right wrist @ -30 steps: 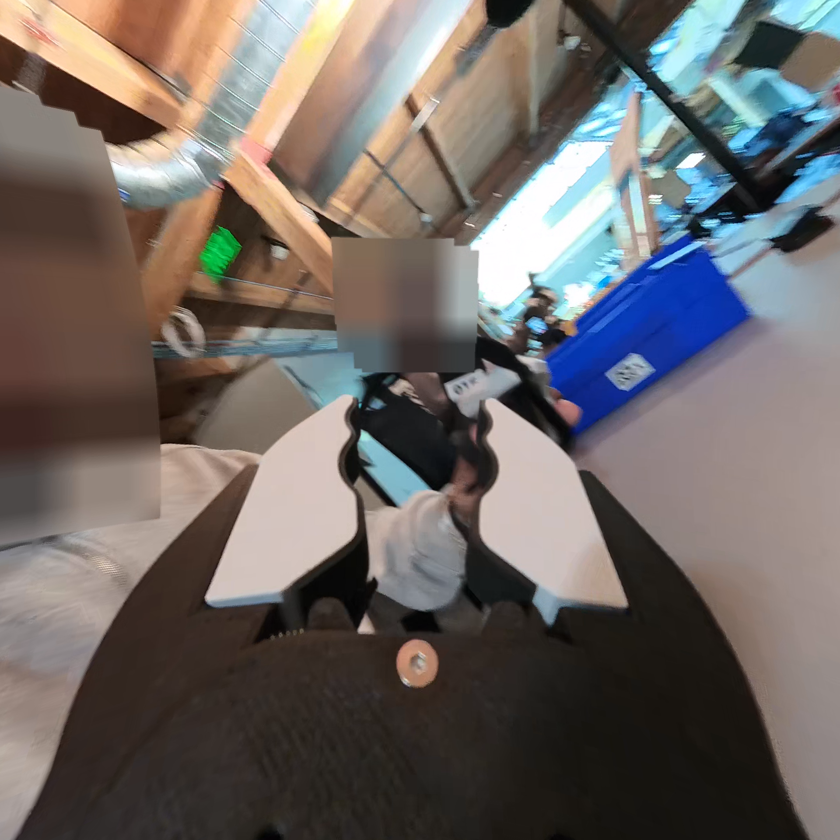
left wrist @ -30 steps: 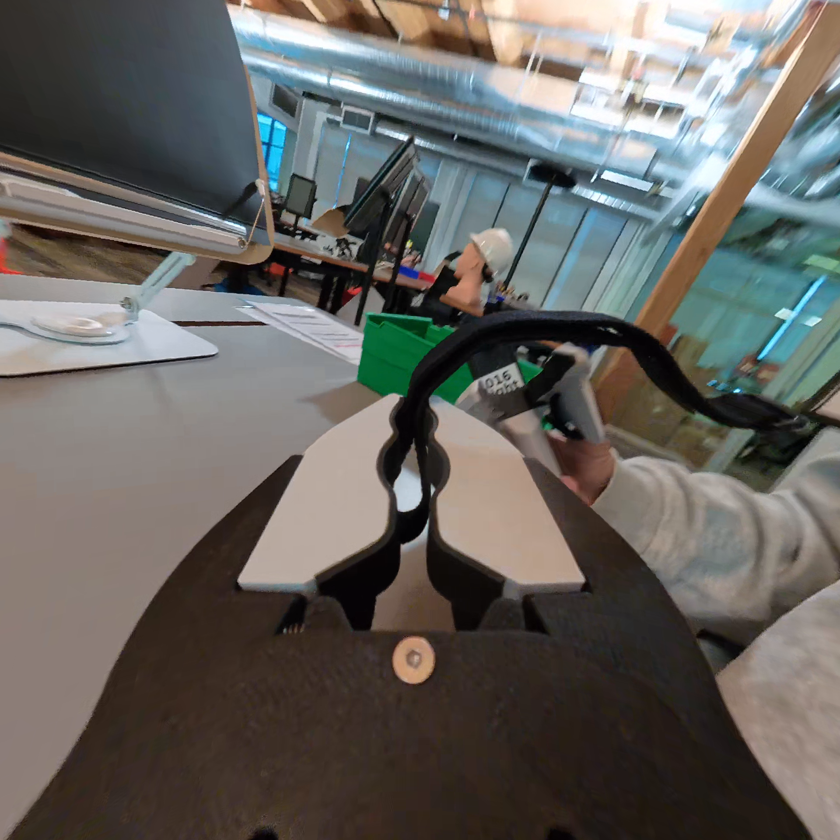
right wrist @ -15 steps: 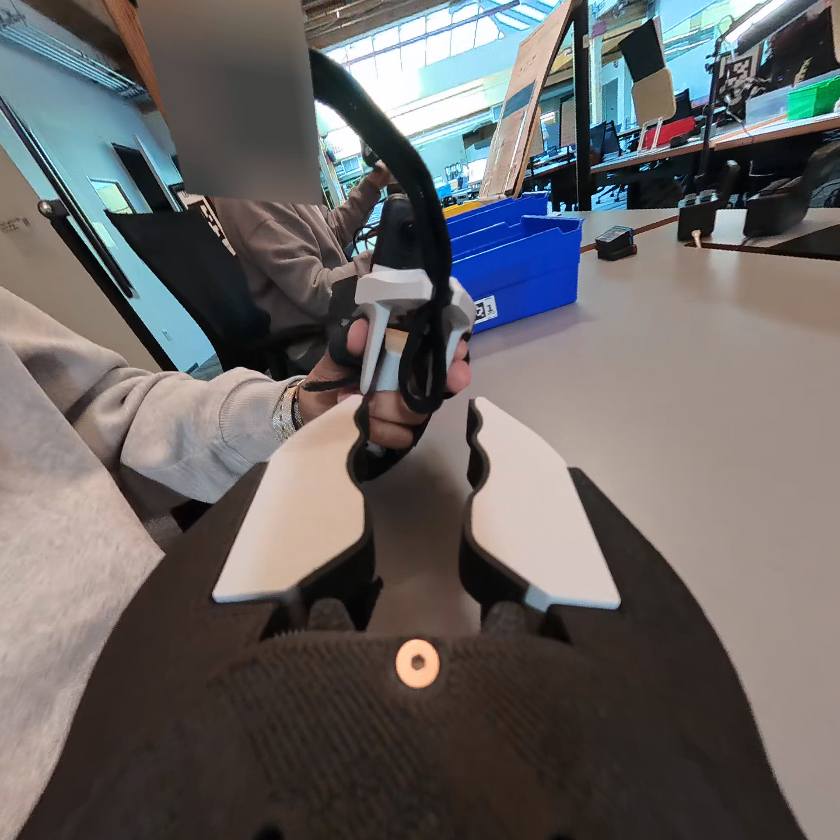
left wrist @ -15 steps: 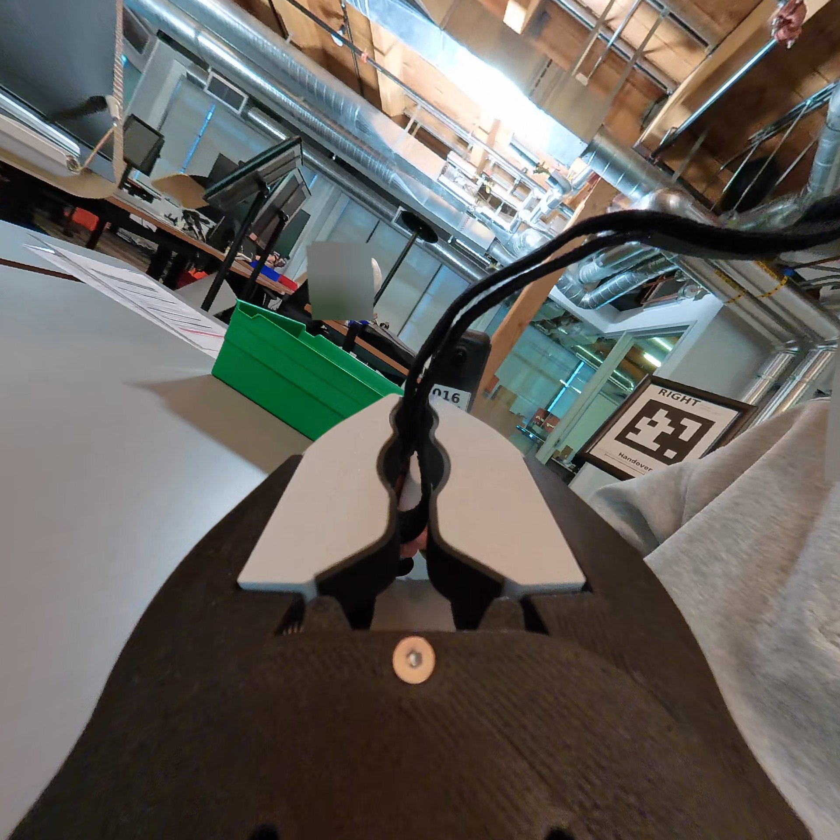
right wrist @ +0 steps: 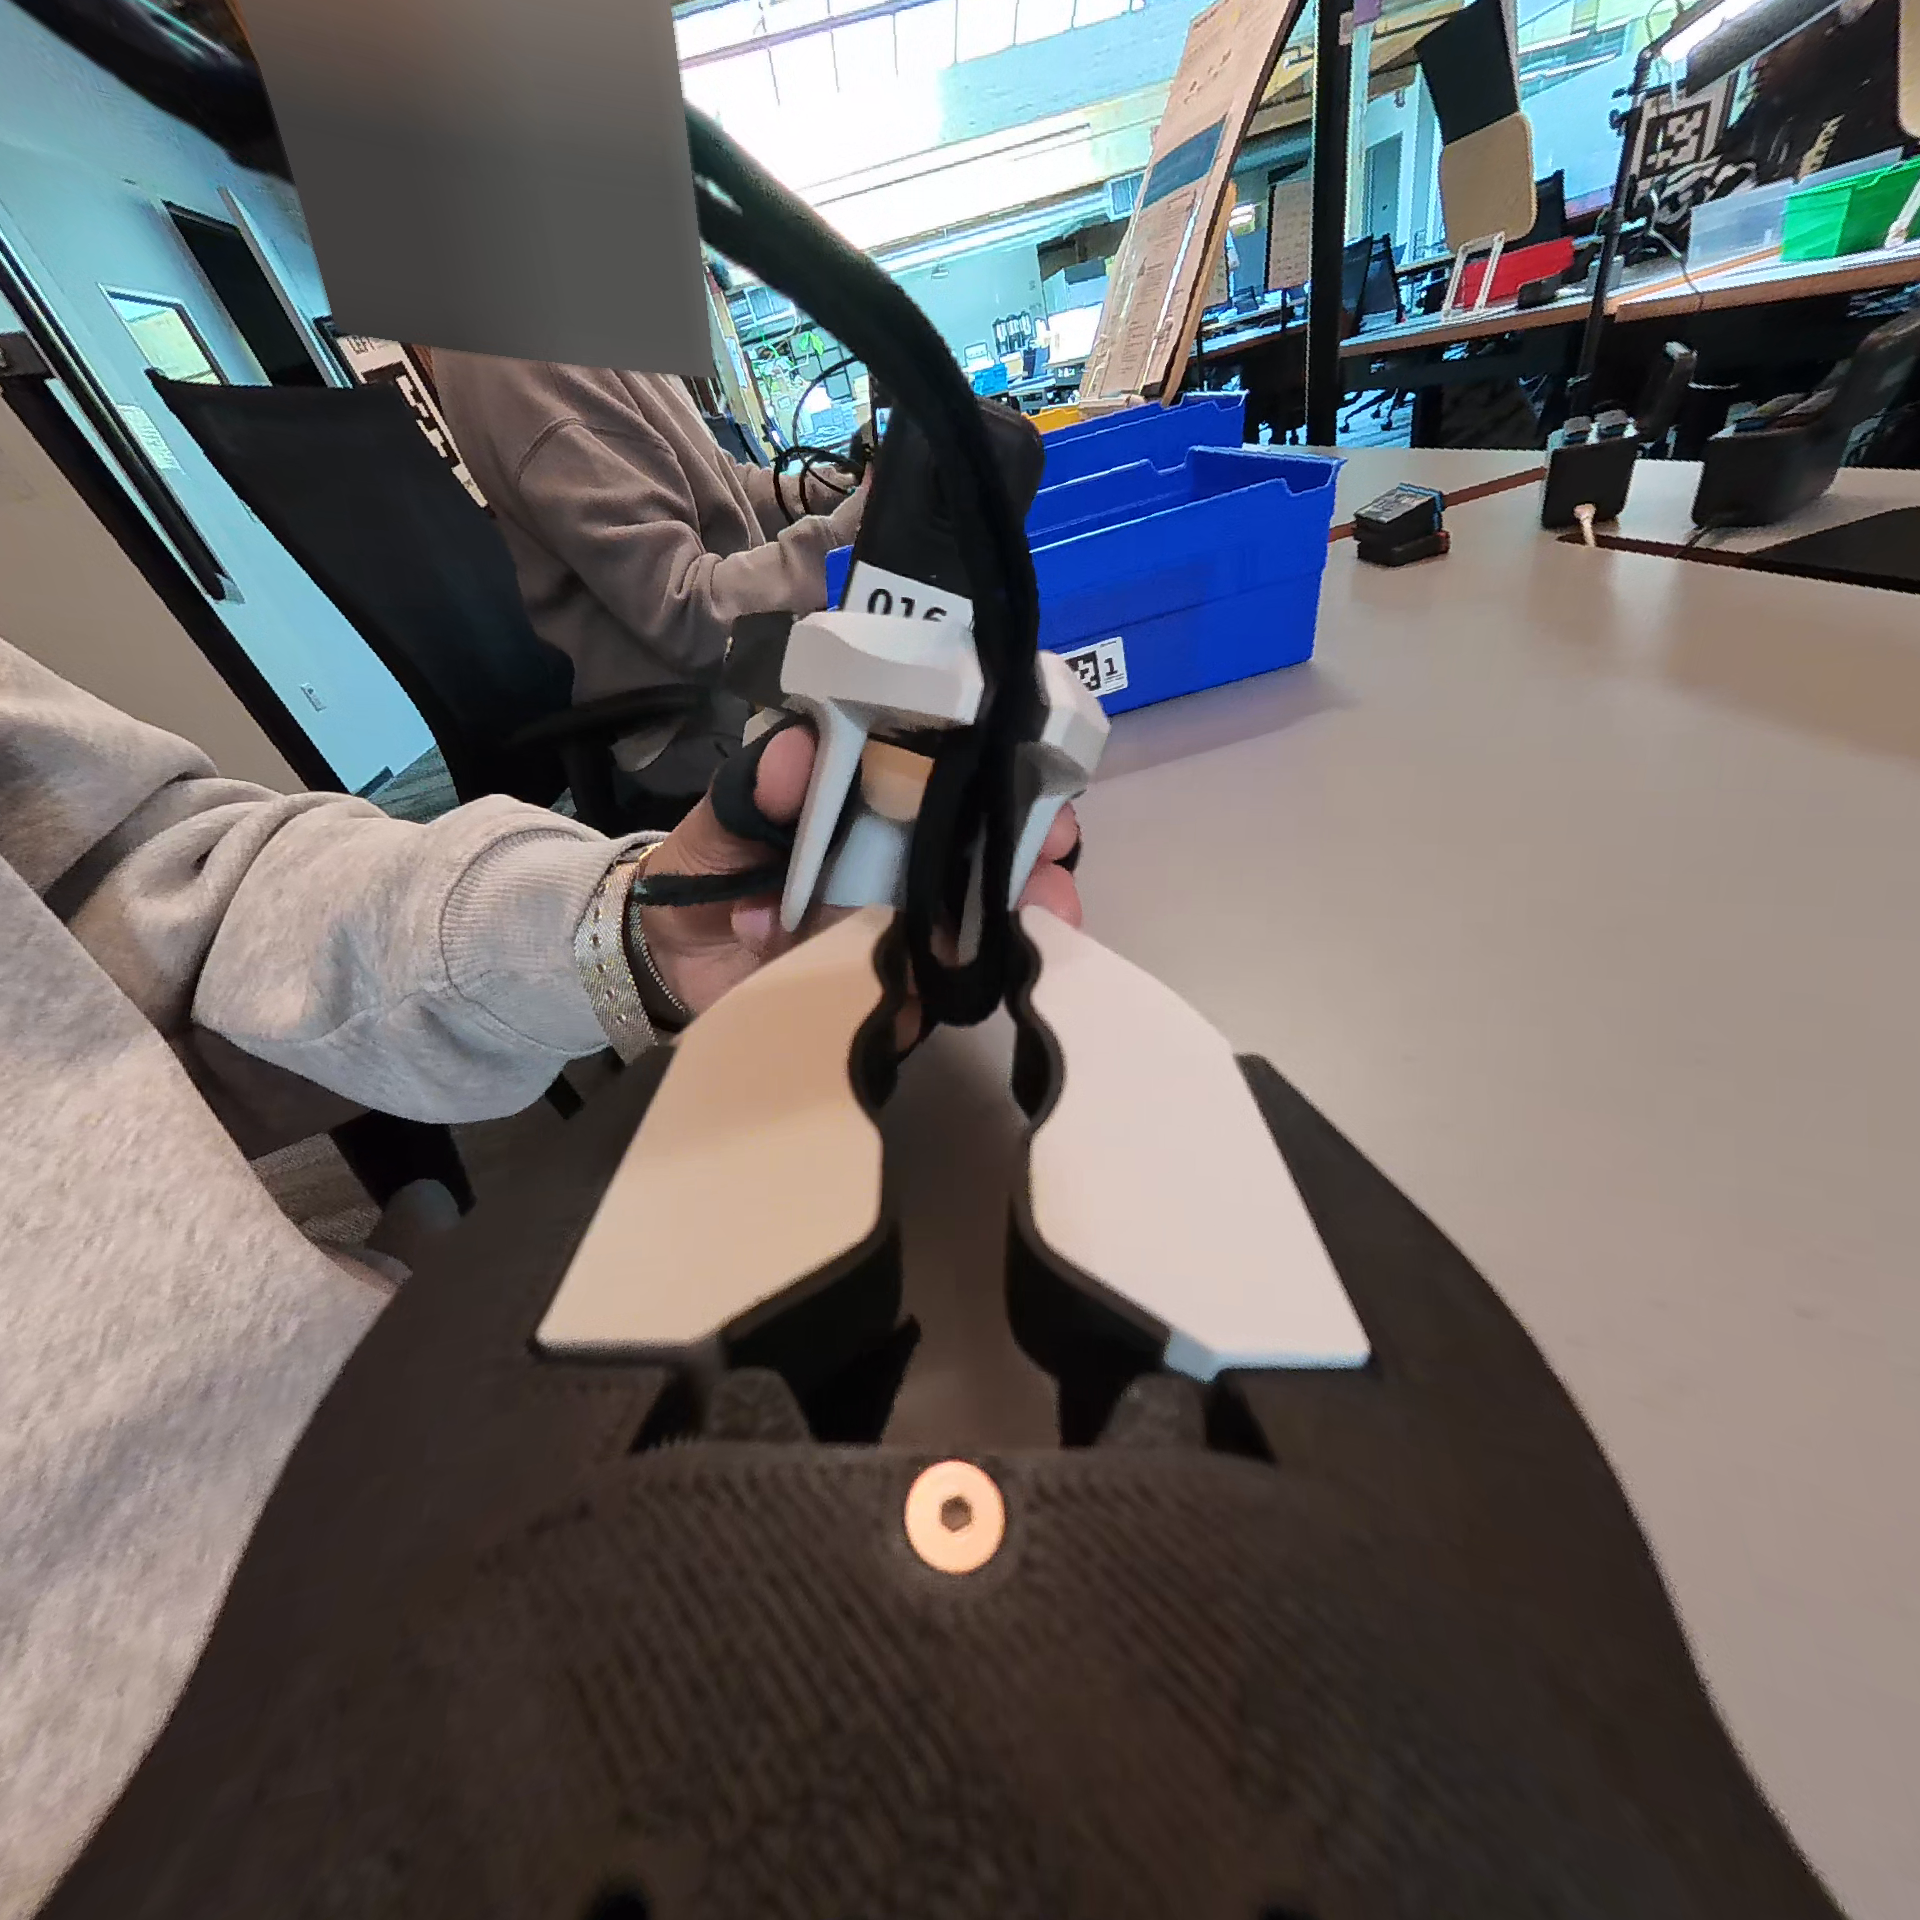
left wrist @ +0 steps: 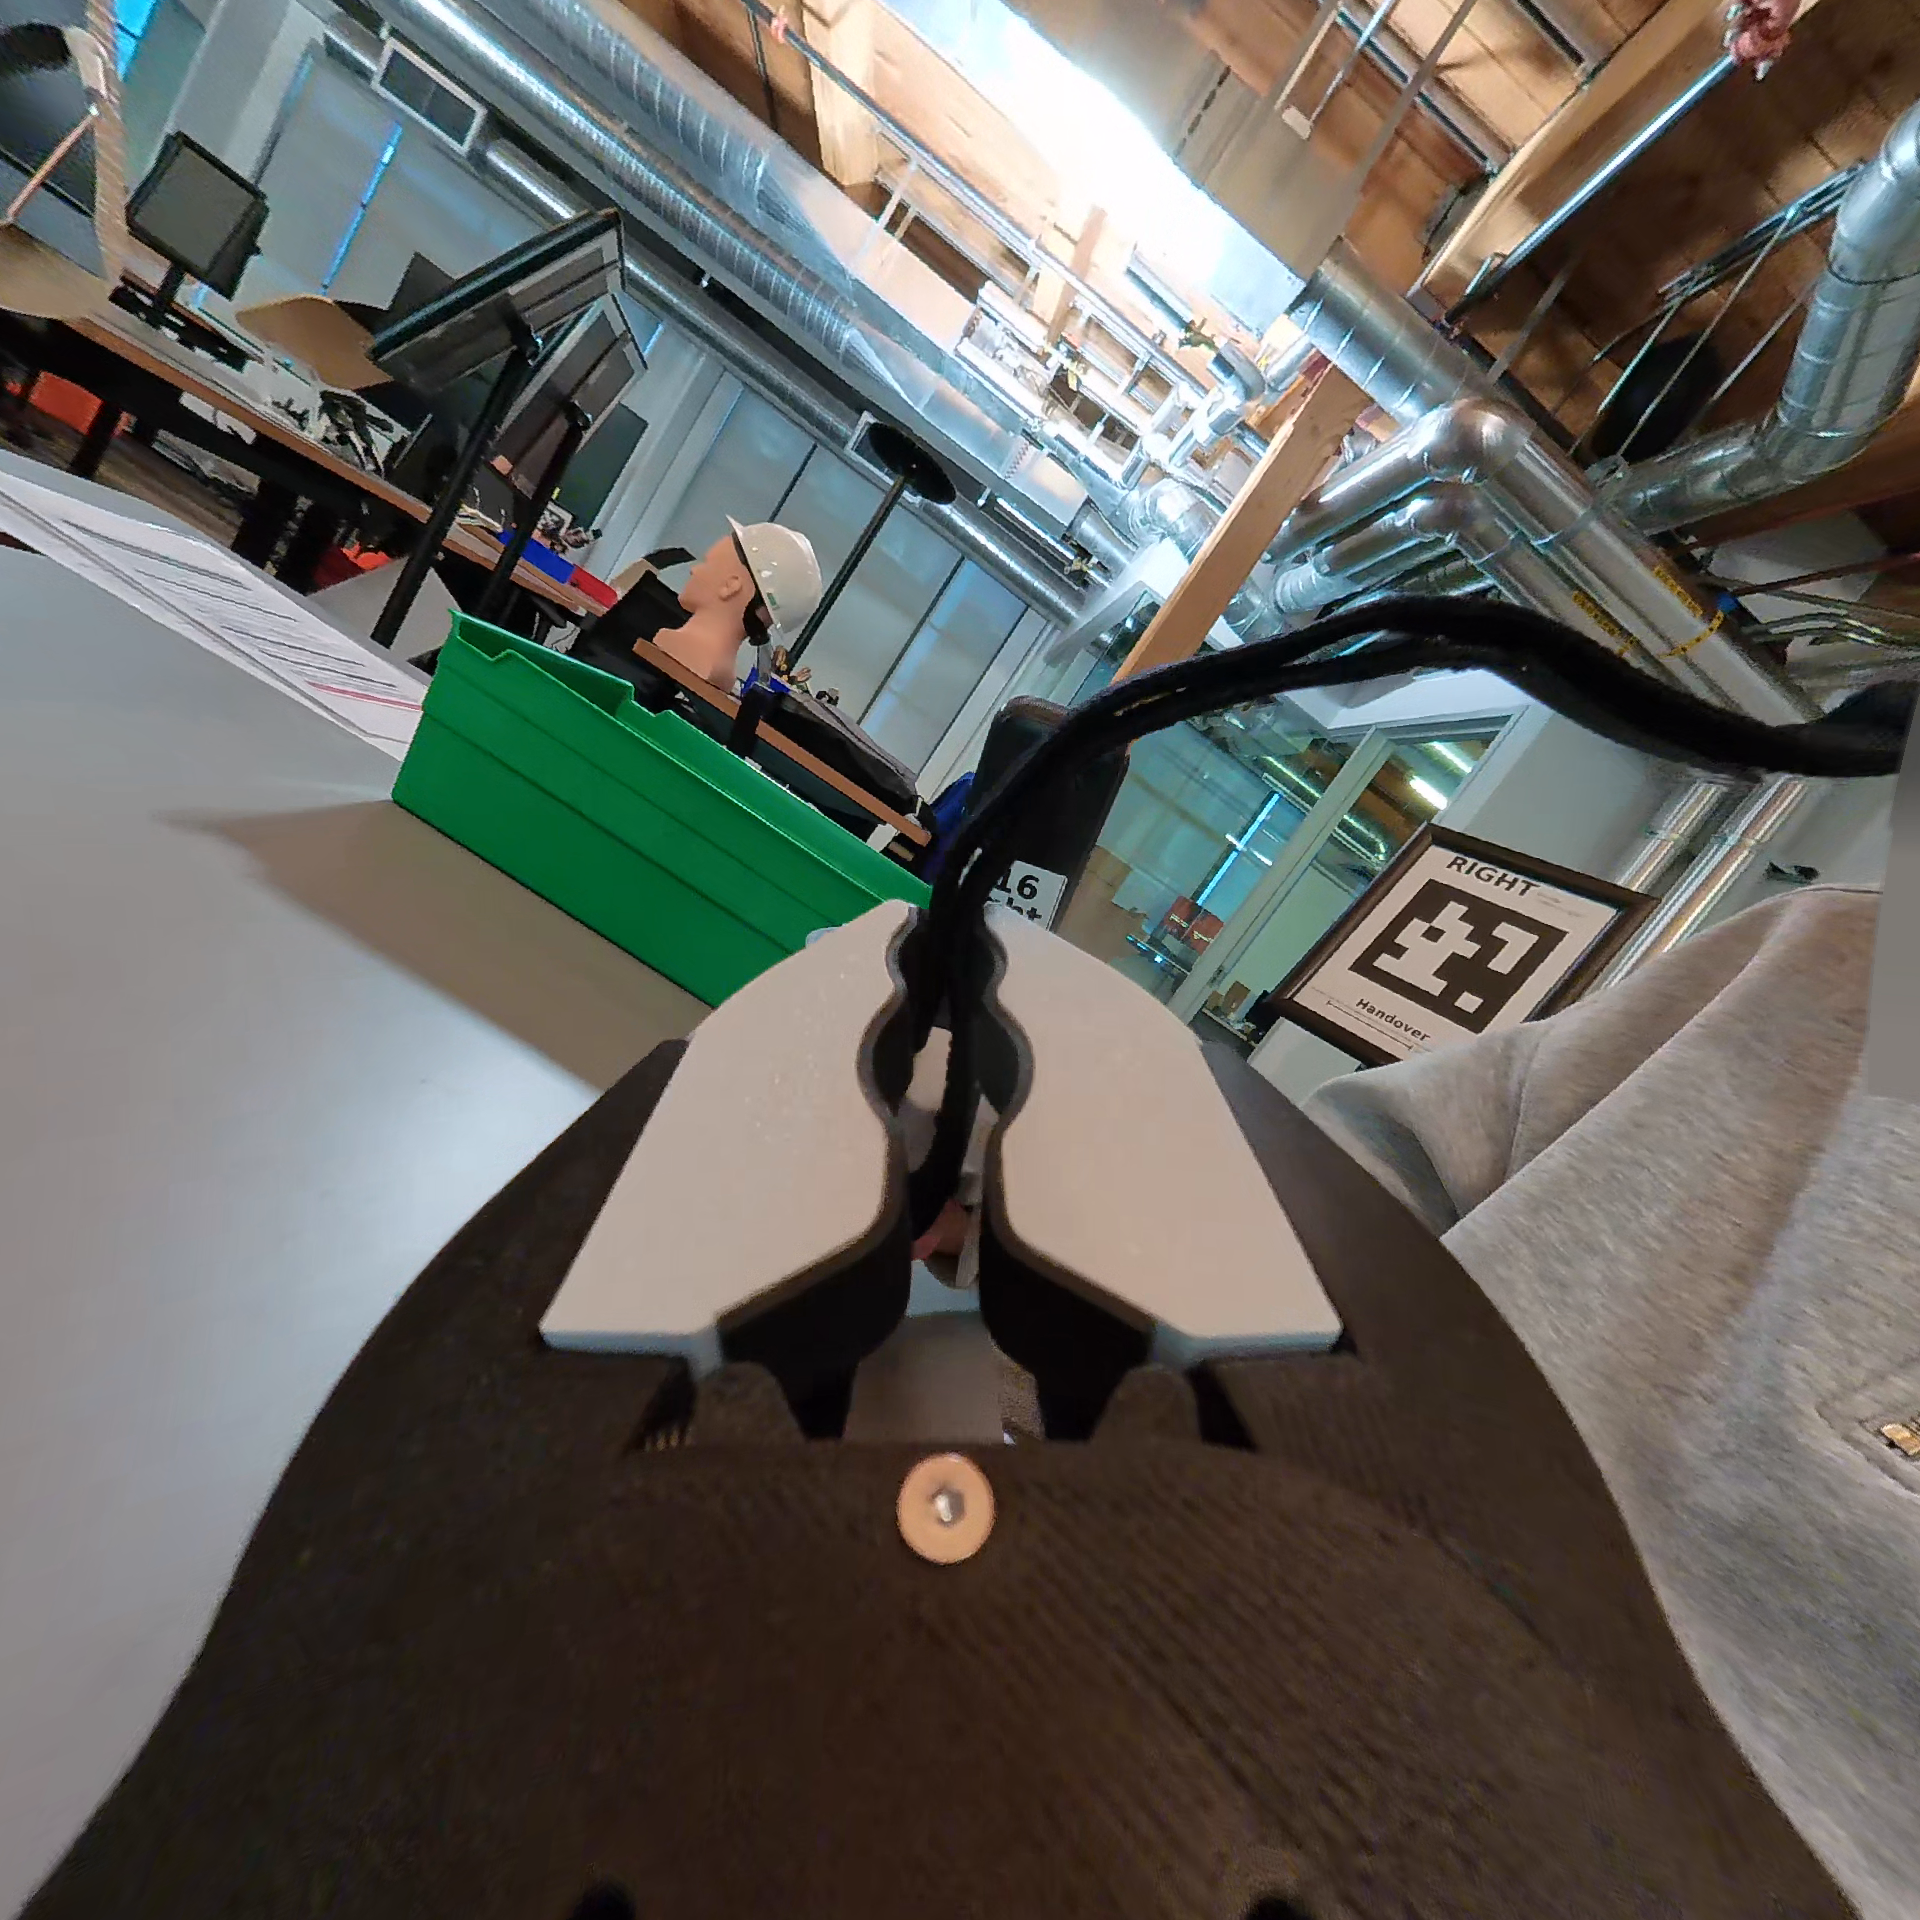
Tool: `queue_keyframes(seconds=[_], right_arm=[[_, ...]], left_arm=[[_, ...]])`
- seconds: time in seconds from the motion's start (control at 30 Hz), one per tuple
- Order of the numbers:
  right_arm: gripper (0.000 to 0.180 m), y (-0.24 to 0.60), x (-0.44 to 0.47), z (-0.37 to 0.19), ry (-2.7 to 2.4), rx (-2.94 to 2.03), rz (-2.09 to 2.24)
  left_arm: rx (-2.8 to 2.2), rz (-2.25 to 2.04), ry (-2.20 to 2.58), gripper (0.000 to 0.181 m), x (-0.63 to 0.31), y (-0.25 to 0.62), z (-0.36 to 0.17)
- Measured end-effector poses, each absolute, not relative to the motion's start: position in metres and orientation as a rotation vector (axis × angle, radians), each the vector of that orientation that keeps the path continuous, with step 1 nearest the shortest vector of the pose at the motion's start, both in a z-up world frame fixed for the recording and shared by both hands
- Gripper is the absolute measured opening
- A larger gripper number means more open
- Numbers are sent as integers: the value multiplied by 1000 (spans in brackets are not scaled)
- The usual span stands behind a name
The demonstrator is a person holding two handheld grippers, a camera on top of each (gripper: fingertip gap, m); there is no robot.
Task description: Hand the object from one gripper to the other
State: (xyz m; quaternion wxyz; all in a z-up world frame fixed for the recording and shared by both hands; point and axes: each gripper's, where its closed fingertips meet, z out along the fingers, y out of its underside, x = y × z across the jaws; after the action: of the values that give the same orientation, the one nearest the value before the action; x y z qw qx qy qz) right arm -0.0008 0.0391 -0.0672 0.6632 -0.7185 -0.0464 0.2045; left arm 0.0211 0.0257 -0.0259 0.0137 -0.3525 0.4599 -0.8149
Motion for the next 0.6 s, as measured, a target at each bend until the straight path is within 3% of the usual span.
queue_keyframes(seconds=[0.07,0.17,0.3,0.6], right_arm=[[12,39,-1,-67,-110,-1624,460],[8,37,0,-62,-100,-1598,457],[7,34,8,-56,-73,-1569,452],[7,24,33,-45,0,-1519,415]], left_arm=[[-1103,-2544,1430,12,21,26,-26],[-1128,-2541,1406,35,24,28,-26],[-1147,-2520,1378,48,27,31,-27],[-1212,-2619,1211,51,31,52,-23]])
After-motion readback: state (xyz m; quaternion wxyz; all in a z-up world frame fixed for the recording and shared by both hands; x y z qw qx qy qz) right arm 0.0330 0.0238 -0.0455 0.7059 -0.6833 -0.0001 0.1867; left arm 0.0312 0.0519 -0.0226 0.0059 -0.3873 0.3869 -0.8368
